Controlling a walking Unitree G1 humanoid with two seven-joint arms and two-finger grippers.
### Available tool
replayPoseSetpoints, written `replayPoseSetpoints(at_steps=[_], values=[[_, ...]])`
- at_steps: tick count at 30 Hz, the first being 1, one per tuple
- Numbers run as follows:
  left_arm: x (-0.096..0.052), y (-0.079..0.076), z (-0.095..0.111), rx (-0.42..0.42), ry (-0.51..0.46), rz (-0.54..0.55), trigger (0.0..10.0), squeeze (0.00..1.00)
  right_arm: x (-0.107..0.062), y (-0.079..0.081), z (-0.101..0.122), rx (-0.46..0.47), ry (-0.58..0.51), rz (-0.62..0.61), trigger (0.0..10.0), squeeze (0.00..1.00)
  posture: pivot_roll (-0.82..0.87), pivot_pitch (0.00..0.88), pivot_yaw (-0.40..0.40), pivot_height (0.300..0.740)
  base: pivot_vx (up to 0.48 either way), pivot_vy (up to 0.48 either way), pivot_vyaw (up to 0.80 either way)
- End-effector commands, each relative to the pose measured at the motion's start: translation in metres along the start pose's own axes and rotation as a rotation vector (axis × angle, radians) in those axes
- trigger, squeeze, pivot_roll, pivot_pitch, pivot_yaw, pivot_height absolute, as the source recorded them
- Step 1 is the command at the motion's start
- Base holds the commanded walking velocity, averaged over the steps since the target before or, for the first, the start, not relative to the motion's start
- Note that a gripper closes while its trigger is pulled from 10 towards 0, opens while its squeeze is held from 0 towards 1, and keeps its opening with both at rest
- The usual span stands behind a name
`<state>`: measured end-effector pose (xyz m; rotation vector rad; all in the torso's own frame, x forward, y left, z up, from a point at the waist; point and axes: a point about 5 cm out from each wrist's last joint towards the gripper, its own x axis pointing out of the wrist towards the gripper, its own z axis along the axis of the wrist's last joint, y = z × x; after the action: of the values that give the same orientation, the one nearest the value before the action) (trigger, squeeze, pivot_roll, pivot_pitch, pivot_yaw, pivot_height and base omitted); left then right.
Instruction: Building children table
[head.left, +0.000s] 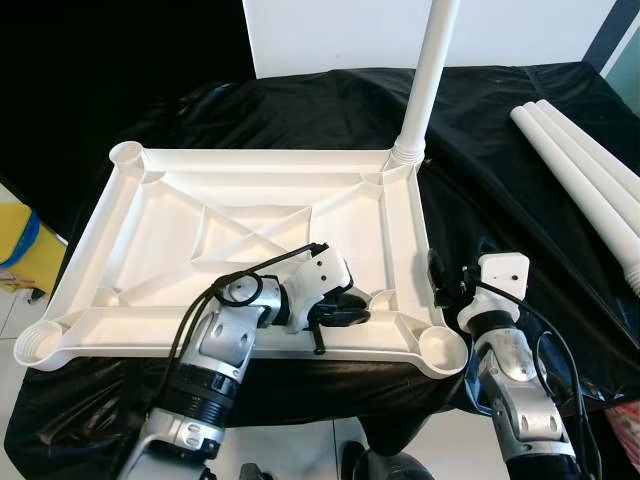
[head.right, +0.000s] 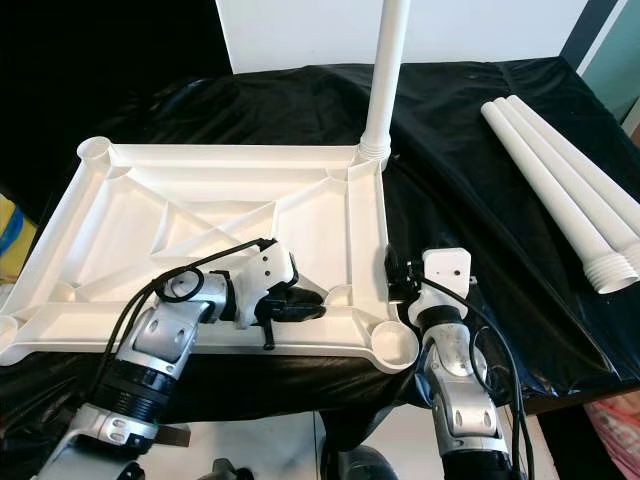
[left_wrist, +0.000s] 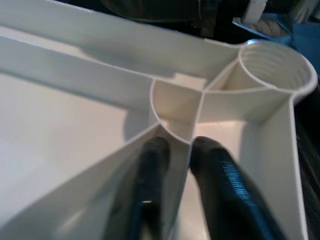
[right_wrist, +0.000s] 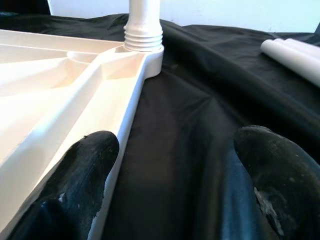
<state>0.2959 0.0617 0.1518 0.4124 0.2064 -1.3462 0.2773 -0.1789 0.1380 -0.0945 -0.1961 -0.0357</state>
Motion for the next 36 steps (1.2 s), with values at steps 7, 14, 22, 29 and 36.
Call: replayPoseSetpoints(at_steps=[7, 14, 22, 29, 36], values=[[-0.013, 0.031, 0.022, 0.024, -0.160, 0.643, 10.0, 0.00, 0.003, -0.011, 0.000, -0.008, -0.011, -0.060, 10.0, 0.00, -0.05, 0.144, -0.038, 0.740, 0.000, 0.000, 0.00], [-0.018, 0.034, 0.030, -0.029, -0.243, 0.688, 10.0, 0.00, 0.006, -0.015, 0.001, -0.008, -0.021, -0.081, 10.0, 0.00, -0.05, 0.147, -0.044, 0.740, 0.000, 0.000, 0.00], [-0.032, 0.041, 0.043, 0.078, -0.319, 0.862, 10.0, 0.00, 0.013, -0.022, 0.004, -0.007, -0.034, -0.121, 10.0, 0.00, -0.05, 0.154, -0.050, 0.740, 0.000, 0.000, 0.00], [-0.033, 0.040, 0.048, 0.020, -0.431, 0.914, 10.0, 0.00, 0.015, -0.023, 0.006, -0.007, -0.044, -0.143, 10.0, 0.00, -0.05, 0.156, -0.051, 0.740, 0.000, 0.000, 0.00], [-0.033, 0.038, 0.047, -0.002, -0.464, 0.895, 10.0, 0.00, 0.016, -0.019, 0.006, 0.008, -0.046, -0.136, 10.0, 0.00, -0.05, 0.157, -0.050, 0.740, 0.000, 0.000, 0.00]])
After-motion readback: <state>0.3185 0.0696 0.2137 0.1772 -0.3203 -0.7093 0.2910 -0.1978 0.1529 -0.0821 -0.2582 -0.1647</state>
